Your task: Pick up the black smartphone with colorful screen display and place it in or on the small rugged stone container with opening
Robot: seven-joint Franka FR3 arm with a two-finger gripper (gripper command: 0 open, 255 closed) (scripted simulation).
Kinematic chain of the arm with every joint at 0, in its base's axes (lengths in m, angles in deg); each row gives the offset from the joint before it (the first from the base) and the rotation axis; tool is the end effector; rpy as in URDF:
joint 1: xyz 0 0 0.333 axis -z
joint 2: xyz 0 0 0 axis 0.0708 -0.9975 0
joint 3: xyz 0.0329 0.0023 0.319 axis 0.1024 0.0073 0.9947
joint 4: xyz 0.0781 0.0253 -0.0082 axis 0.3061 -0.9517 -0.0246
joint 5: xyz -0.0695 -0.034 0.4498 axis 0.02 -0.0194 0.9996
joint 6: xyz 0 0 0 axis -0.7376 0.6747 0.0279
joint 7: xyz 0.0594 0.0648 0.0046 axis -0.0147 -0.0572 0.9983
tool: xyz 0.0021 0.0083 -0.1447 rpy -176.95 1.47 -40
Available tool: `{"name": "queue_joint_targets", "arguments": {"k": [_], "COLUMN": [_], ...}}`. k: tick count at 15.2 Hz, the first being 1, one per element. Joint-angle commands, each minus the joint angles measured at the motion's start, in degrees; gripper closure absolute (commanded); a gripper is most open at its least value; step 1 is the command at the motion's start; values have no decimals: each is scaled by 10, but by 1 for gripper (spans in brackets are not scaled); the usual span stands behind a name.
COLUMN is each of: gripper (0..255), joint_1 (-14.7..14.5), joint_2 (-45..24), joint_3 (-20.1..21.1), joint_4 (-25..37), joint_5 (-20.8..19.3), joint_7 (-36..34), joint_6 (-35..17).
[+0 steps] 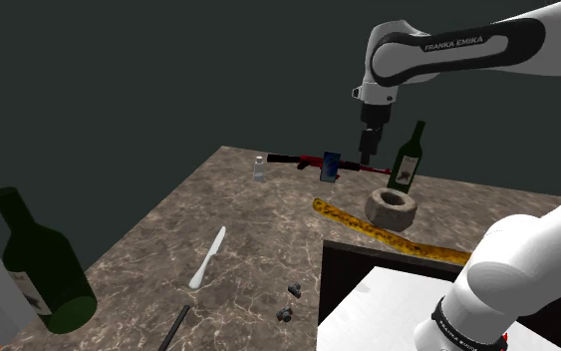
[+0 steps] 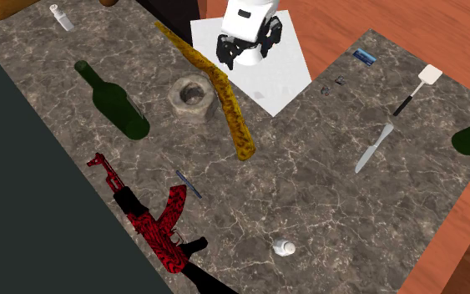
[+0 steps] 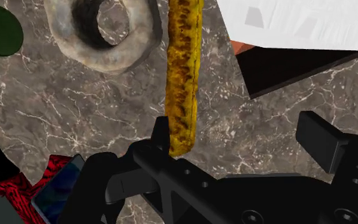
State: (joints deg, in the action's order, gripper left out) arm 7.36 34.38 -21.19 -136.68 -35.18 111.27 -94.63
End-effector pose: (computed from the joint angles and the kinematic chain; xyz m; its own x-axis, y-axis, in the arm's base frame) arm 0.4392 -0.0974 0.4770 0.9598 0.2601 -0.1058 0.2604 -0.9654 -0.0116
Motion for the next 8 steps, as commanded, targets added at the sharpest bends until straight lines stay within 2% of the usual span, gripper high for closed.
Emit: {"name": "queue_joint_targets", "arguments": {"k": [1, 8], "gripper": [0, 0], "joint_1": [1, 6], "joint_2": [-40, -180], "joint_3": [-16, -65], "joint_4": [24, 116], "joint_5": [-8, -11], "joint_7": [33, 143], "joint_6": [-18, -73]}}
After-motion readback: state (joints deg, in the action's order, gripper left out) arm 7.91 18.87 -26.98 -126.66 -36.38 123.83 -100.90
